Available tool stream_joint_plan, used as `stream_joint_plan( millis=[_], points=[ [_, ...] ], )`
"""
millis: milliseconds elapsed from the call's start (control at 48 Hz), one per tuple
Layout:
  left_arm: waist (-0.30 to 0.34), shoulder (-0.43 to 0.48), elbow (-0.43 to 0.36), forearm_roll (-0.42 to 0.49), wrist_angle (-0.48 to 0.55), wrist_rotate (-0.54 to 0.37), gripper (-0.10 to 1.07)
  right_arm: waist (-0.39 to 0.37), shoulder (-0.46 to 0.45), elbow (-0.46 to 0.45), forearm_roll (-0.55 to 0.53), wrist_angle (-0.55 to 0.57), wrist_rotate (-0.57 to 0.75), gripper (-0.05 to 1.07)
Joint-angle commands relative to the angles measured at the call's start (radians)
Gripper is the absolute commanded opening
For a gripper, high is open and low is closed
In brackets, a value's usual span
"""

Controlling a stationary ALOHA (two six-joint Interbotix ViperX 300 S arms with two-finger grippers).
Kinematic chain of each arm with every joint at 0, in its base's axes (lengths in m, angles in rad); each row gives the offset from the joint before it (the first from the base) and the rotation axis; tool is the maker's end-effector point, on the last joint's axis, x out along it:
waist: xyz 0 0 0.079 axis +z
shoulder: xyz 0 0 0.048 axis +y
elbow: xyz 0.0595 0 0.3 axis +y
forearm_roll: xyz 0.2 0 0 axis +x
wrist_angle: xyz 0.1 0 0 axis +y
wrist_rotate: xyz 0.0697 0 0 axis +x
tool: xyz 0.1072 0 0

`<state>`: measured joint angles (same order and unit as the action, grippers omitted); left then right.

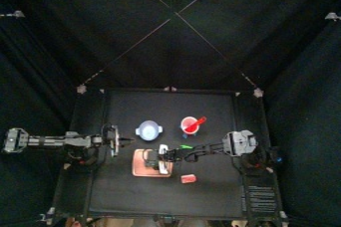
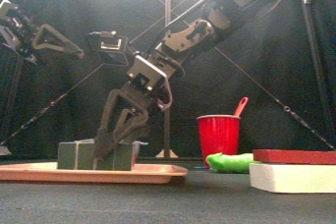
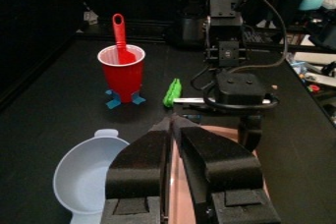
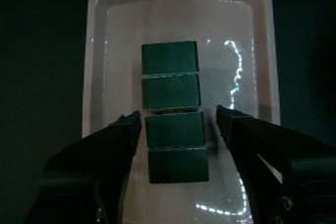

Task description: Grab green sushi roll

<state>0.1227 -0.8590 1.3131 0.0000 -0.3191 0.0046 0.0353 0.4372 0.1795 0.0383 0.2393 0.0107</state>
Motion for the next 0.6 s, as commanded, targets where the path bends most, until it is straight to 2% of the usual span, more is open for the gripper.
stream_joint_plan(
  millis=[0, 271, 583],
  points=[
    [0.002, 0.002, -0.012, 0.002, -0.005, 0.002, 0.55, -0.005, -0.014, -0.028, -0.003, -0.002, -0.003, 0.93],
    [0.002, 0.002, -0.012, 0.002, -0.005, 0.002, 0.55, -0.005, 0.005, -0.048, -0.032, -0.002, -0.002, 0.89],
    [0.002, 0.002, -0.012, 0.002, -0.005, 0.002, 0.55, -0.005, 0.003, -0.048, -0.023, 0.002, 0.000, 0.70]
  ],
)
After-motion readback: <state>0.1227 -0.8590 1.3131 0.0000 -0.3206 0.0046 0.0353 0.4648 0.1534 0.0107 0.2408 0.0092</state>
